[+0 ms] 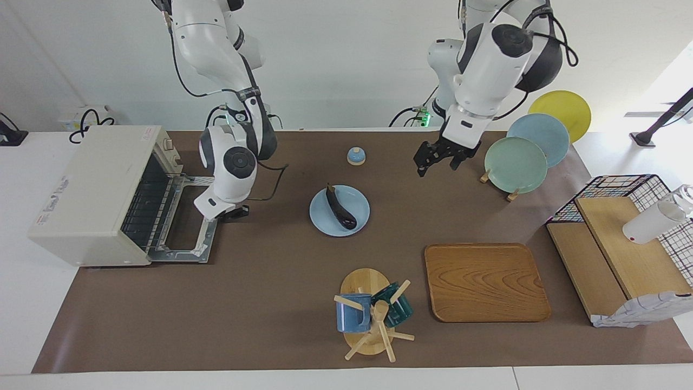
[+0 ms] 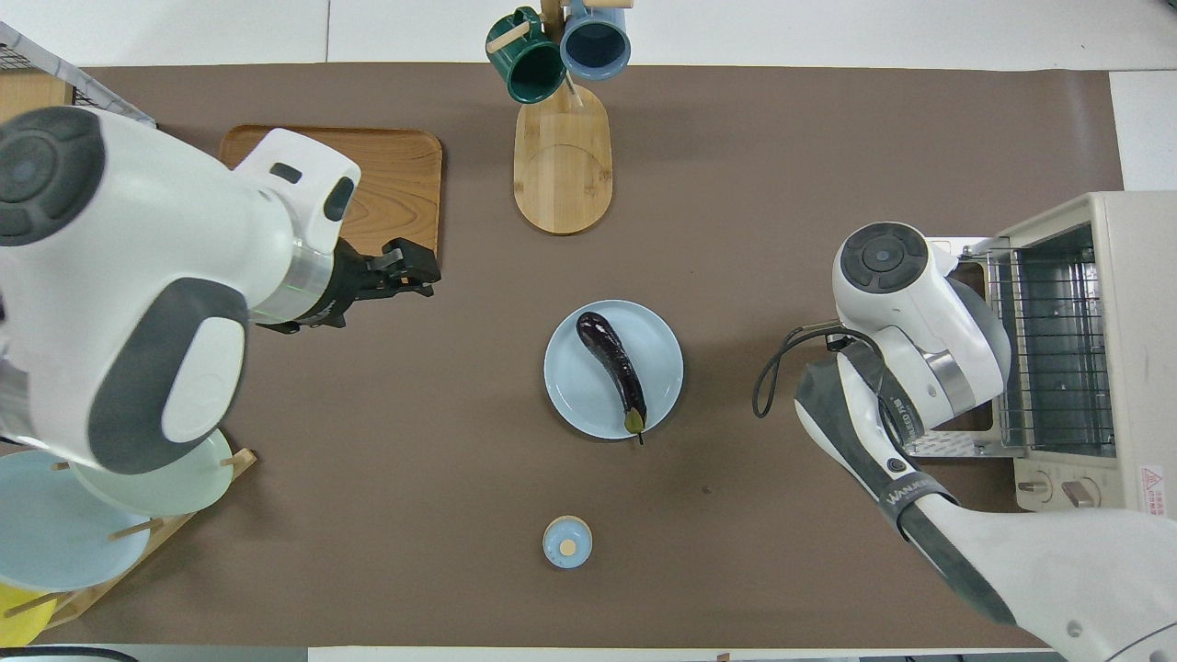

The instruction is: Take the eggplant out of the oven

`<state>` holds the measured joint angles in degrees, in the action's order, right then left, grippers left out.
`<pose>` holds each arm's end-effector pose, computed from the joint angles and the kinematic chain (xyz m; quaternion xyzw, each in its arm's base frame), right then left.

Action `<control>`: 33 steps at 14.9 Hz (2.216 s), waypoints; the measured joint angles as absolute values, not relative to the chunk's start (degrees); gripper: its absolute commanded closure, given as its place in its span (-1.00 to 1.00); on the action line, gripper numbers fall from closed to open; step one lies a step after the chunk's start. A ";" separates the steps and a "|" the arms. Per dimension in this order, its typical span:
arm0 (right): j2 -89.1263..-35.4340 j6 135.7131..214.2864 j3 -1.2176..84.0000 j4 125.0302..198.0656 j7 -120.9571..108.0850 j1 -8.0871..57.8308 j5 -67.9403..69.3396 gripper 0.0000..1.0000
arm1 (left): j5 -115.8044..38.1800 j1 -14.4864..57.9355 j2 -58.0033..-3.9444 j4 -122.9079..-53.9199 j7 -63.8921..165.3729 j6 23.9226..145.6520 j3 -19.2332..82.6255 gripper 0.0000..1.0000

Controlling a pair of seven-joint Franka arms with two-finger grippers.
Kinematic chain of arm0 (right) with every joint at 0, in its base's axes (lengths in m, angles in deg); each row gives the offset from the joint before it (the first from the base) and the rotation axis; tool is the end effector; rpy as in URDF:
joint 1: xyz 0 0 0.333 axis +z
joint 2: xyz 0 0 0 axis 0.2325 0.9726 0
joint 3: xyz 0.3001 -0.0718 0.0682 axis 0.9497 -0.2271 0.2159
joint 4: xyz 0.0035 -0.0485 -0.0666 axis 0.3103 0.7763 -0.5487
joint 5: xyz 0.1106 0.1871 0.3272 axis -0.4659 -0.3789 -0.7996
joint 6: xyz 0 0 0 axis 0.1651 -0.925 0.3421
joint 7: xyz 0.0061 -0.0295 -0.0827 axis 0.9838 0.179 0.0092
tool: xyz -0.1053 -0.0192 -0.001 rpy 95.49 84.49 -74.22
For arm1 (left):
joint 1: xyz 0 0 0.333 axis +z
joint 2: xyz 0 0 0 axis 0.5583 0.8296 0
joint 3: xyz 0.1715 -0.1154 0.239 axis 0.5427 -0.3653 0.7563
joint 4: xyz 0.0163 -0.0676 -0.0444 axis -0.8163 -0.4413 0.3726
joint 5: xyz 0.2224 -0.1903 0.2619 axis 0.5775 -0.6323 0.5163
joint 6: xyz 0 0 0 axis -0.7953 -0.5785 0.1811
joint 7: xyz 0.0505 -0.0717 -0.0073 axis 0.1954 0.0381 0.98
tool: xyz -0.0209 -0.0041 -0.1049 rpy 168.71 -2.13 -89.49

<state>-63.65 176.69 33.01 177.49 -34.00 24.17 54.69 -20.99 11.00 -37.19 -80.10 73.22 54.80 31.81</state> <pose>0.5492 0.0718 0.2941 0.9778 0.0350 -0.0772 0.1918 0.5270 -0.2652 0.5260 0.9898 0.1232 -0.0057 0.0712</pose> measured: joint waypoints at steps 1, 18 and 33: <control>-64.37 176.34 33.36 177.54 -32.17 23.82 54.39 1.00 | -21.00 9.34 -35.19 -80.16 75.30 57.44 31.78 -1.00; -80.10 157.26 33.60 166.88 -0.82 10.52 44.22 1.00 | -21.08 -4.77 -15.83 -80.66 90.66 81.67 31.78 -1.00; -78.82 170.09 33.52 177.34 -5.15 11.12 45.09 1.00 | -21.08 -7.30 -15.84 -82.23 92.03 81.70 31.77 -0.14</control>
